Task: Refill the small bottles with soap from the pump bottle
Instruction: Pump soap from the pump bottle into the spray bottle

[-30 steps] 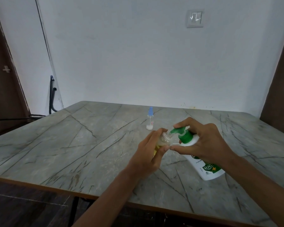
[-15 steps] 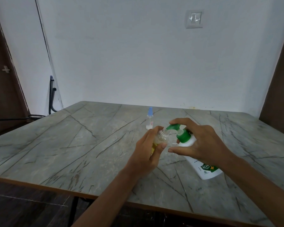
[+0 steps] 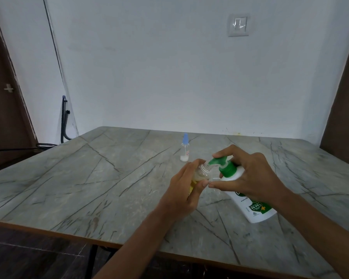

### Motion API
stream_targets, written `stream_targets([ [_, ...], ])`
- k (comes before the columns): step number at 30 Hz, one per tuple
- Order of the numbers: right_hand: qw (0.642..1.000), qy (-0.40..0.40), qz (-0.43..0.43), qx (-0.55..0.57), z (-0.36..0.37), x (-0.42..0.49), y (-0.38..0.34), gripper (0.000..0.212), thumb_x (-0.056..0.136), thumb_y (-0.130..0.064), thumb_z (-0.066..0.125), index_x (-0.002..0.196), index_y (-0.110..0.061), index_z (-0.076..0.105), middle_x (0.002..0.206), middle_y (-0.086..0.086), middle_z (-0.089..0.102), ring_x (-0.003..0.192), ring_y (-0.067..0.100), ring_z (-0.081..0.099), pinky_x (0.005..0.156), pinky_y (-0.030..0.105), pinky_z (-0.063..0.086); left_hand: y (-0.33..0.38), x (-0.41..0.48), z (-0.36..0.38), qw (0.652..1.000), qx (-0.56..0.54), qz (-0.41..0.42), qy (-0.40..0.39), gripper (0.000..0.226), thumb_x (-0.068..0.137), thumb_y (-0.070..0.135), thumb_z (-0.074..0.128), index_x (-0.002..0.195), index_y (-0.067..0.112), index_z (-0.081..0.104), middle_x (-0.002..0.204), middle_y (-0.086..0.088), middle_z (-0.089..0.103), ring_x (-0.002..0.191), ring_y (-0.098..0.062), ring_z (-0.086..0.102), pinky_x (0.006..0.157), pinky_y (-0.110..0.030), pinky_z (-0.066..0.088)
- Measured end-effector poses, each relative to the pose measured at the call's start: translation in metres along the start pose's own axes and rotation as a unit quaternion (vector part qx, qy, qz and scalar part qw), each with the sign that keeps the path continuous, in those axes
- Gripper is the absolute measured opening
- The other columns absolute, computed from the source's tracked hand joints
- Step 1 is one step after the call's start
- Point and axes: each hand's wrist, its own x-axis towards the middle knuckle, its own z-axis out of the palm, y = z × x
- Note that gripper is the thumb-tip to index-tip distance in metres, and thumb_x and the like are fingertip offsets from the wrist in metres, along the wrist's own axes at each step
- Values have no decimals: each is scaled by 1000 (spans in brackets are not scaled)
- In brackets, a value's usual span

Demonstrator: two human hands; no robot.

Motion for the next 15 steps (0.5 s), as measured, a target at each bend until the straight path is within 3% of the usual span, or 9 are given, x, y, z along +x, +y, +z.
stream_targets([
  [3,999,-19,2,-29,2,0,2,65,64,-62,80,120,-47,50,84,-12,71,70,7,68,61,25,56,-2,1,-1,1000,0,-8,13,41,96,25,52,131,5,46,116,1,55,97,0,57,80,-9,44],
  [7,997,-27,-7,-67,2,-1,3,76,67,-65,75,133,-49,41,92,-14,69,70,7,66,66,23,55,-1,2,-1,1000,-5,-5,17,39,96,22,52,131,5,46,114,2,55,95,-1,57,78,-10,45],
  [12,997,-28,-18,-67,3,-1,6,70,69,-63,77,129,-44,46,95,-15,70,73,8,67,65,25,55,0,2,-2,1000,-4,-2,26,38,95,20,53,129,4,47,113,2,55,95,5,55,79,-6,42],
  [15,997,-27,-15,-72,3,-1,6,73,68,-65,75,132,-46,44,94,-14,69,71,8,66,66,26,56,1,3,-2,1000,-9,7,26,37,95,19,53,129,6,46,112,2,56,91,-2,57,76,-9,44],
])
